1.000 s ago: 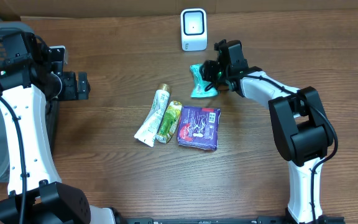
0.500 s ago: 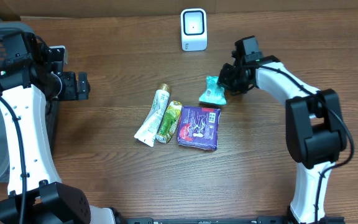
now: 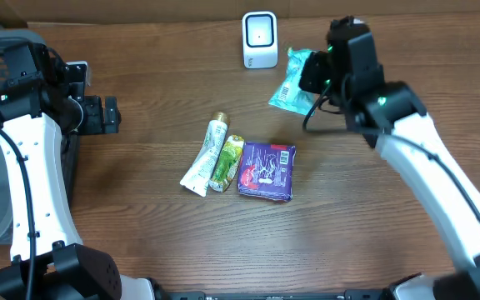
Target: Scan the item barcode
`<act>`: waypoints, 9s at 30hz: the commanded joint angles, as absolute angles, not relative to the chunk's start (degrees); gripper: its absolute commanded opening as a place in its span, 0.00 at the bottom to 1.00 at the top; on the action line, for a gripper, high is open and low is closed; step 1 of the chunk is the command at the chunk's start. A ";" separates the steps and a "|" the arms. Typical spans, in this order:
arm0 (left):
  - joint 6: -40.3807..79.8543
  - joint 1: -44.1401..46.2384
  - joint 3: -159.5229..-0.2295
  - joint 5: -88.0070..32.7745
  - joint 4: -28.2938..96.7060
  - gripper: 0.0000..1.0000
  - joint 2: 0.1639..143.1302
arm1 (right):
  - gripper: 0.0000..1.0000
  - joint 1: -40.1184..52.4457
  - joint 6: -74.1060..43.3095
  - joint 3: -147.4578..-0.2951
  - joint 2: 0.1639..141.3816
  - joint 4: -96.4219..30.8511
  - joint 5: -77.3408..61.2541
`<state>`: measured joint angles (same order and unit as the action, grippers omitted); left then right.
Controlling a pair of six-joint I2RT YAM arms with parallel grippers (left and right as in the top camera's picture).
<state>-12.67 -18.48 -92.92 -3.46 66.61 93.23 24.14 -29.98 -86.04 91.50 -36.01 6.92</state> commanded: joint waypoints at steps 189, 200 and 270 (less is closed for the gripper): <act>-14.15 -18.72 -92.64 -4.29 66.61 1.00 92.62 | 0.51 43.18 -49.08 -68.40 103.63 -31.59 -14.57; -14.15 -18.72 -92.64 -4.29 66.61 0.99 92.62 | 0.51 37.34 -34.06 -69.97 103.59 -44.27 -10.07; -14.15 -18.68 -92.64 -4.29 66.61 1.00 92.62 | 0.09 3.25 3.92 -77.32 105.80 -54.78 -49.19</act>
